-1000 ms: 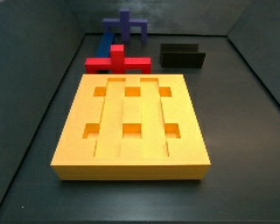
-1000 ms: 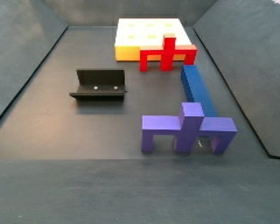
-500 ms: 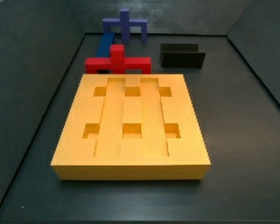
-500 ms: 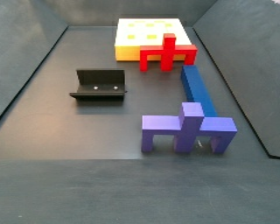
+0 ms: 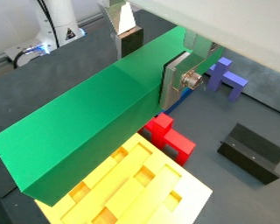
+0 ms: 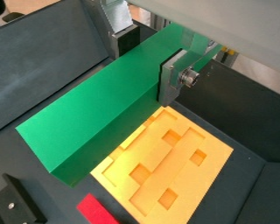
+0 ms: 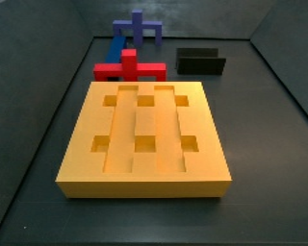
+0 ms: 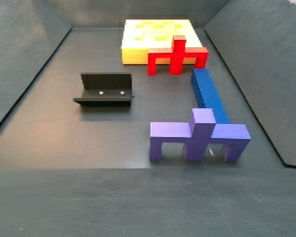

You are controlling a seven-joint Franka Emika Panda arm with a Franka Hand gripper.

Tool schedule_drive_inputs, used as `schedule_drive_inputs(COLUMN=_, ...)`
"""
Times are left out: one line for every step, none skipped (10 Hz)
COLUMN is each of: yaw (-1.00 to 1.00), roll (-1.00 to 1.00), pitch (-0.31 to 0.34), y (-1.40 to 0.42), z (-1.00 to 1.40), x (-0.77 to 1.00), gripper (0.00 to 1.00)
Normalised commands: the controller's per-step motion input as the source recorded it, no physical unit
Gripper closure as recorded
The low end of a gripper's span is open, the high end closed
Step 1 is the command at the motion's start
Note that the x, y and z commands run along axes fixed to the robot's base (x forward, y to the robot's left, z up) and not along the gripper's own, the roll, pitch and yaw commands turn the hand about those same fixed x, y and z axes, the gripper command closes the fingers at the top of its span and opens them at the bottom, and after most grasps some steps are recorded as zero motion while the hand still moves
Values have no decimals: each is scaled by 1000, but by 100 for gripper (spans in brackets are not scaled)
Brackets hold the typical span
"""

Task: Pick up the green object. Move up. Move to above the board. Insert the green object.
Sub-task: Insert the green object.

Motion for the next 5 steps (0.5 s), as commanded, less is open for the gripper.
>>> schedule_drive_inputs(yaw=0, roll=0, pitch=0, y=0, z=-46, x=0, gripper=100)
schedule_drive_inputs(yaw=0, roll=0, pitch=-4, y=0, z=-209, x=0, gripper=100)
schedule_drive_inputs(yaw=-26, roll=33, pitch=-83, y=0, z=-723, x=-140, gripper=100)
schedule_drive_inputs(yaw=-23, roll=103, pitch=-119, y=0, z=-989, x=-220, gripper=100)
schedule_drive_inputs(yaw=0, roll=46, pitch=-114, y=-23, z=-1000, x=-249, gripper=100)
